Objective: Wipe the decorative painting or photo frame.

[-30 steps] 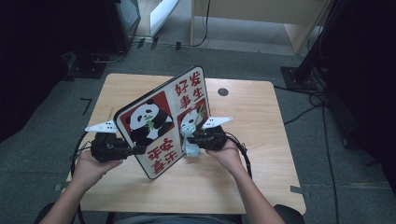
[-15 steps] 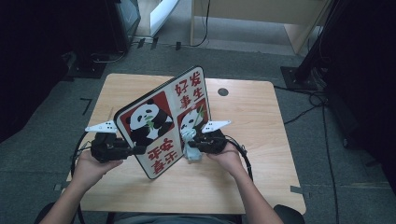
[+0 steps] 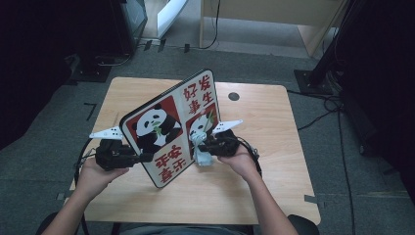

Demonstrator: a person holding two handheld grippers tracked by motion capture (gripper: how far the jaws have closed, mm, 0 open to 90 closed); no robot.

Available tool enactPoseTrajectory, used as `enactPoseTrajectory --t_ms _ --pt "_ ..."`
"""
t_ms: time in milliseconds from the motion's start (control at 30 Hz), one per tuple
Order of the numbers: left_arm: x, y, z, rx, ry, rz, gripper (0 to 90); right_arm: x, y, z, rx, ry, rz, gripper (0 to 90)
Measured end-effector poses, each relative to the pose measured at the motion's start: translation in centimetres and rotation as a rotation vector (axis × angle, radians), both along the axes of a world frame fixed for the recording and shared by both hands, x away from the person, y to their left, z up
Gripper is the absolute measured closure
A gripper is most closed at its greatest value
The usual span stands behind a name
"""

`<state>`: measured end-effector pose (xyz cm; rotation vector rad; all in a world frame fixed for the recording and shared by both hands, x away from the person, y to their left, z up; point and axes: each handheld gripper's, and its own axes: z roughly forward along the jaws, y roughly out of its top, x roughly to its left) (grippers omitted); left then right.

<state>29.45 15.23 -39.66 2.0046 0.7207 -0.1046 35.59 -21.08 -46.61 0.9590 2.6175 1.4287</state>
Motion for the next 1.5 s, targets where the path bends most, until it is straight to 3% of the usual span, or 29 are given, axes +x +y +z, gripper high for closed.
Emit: enactPoseTrajectory --t_ms 133,467,633,1033,1500 --pt "0.0 -0.1 0.0 -0.001 -0.001 0.0 71.7 0.2 -0.2 1.6 0.032 0.002 -0.028 78.3" --pt "0.1 0.0 0.0 -0.004 0.012 -0.004 71.5 0.0 0.4 5.4 0.028 -0.068 -0.011 78.5" --pt "0.1 0.0 0.0 -0.007 0.027 0.0 71.5 0.3 0.5 7.1 0.04 -0.079 -0.01 78.6" --pt "0.1 0.0 0.0 -0.013 0.039 0.001 71.3 1.0 2.6 11.0 0.037 -0.128 0.054 78.5" --pt "0.2 0.0 0.0 -0.016 0.042 0.002 71.1 1.4 4.3 15.1 0.033 -0.158 0.083 78.5"
